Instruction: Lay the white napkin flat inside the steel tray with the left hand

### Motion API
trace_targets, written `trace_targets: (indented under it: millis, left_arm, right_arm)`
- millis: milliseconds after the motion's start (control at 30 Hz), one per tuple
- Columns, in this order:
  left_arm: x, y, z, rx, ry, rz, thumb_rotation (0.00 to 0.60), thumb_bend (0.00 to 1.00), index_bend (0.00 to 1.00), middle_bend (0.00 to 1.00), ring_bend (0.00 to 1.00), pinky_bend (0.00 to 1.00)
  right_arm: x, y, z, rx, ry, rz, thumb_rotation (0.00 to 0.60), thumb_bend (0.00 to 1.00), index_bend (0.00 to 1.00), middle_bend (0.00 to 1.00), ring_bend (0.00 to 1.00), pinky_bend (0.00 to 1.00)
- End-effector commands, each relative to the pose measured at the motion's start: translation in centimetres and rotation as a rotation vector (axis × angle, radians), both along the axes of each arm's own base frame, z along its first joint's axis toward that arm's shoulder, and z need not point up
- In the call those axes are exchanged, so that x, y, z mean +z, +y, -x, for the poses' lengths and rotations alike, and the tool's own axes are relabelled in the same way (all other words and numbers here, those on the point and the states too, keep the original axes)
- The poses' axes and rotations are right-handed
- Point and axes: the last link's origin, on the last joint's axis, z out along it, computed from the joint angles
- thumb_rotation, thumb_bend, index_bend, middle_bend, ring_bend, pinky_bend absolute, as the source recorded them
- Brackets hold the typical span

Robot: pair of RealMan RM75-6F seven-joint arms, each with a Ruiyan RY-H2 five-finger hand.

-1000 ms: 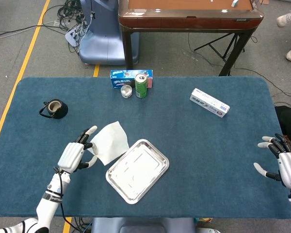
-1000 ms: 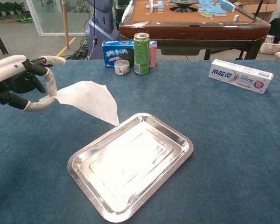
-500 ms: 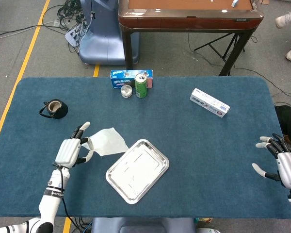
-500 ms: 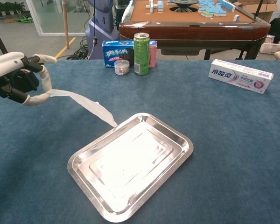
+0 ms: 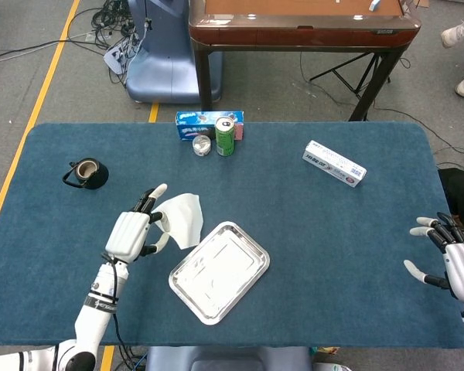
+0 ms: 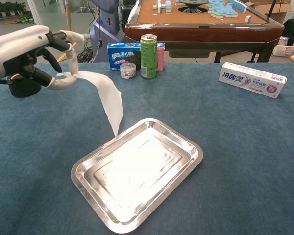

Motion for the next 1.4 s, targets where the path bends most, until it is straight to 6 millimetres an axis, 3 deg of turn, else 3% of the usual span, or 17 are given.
trace_targets:
  millis: [33,300,767,1400]
  left_arm:
    - [0.2,0.1,-1.0,-0.024,-0.003,-0.004,0.6,0.49,0.63,0.07,0.0,0.32]
    - [0.8,0.4,-2.7,-0.046,-0.02,-0.019,0.6,0.49,0.63,0.07,0.0,0.32]
    - [-0.9,-1.2,0.7,0.013,0.004,0.042,0.6,0.49,0.63,0.07,0.0,0.32]
    - [0.4,-5.6,1.5,-0.053,0.047,0.079,0.6,0.49,0.63,0.07,0.0,0.32]
  right_arm:
    - [-0.1,0.0,0.0,-0.001,0.002,-0.002,0.6,0.21,0.35,0.25,0.1,0.2]
    - [-0.3,-0.2,0.0,-0.006,0.007,-0.005,0.6,0.21,0.35,0.25,0.1,0.2]
    - [-0.3,-0.3,0.1,-0.011,0.008,-0.004,0.6,0.21,0.35,0.25,0.1,0.2]
    - [-0.2,-0.3,0.2,-0.013,0.006,-0.002,0.6,0.21,0.35,0.25,0.1,0.2]
